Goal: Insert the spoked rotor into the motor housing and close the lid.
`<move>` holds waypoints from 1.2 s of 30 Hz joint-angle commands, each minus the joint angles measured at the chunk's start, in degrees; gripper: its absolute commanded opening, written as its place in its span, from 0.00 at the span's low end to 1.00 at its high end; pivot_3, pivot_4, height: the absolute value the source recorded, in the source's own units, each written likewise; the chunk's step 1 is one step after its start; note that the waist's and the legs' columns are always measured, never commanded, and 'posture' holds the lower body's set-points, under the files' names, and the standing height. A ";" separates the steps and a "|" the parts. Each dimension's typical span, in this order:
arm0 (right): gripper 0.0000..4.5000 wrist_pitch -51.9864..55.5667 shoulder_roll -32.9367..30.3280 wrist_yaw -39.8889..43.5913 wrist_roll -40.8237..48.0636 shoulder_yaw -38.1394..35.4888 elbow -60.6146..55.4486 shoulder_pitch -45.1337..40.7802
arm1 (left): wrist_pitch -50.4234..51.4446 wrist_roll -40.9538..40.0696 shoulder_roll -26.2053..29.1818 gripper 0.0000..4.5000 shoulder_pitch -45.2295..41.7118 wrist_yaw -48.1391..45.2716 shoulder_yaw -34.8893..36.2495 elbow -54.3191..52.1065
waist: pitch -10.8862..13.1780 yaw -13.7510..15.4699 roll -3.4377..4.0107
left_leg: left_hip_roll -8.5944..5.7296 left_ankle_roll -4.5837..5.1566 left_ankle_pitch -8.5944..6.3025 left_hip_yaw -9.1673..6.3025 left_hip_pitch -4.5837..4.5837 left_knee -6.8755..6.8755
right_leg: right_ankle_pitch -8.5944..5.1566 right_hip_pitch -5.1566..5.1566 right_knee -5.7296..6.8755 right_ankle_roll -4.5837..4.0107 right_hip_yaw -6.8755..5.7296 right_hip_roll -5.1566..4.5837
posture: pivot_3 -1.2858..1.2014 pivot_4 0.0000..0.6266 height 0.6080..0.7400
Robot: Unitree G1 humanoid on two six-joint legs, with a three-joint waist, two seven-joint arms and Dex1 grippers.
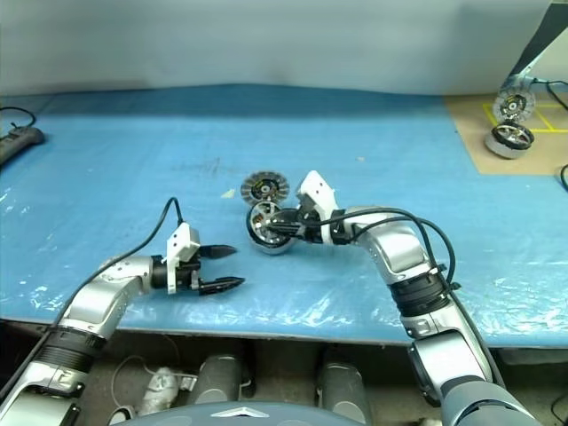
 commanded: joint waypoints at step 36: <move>0.65 -2.21 0.45 1.23 0.34 -1.92 -1.74 -2.73 | 4.01 -0.95 0.75 0.98 1.71 1.52 -0.19 -7.13 | 0.00 -0.05 0.00 | 0.01 0.04 -0.01 0.00 0.01 0.02 | 0.00 0.01 0.02 0.00 0.00 0.01 | 0.52 0.24 1.00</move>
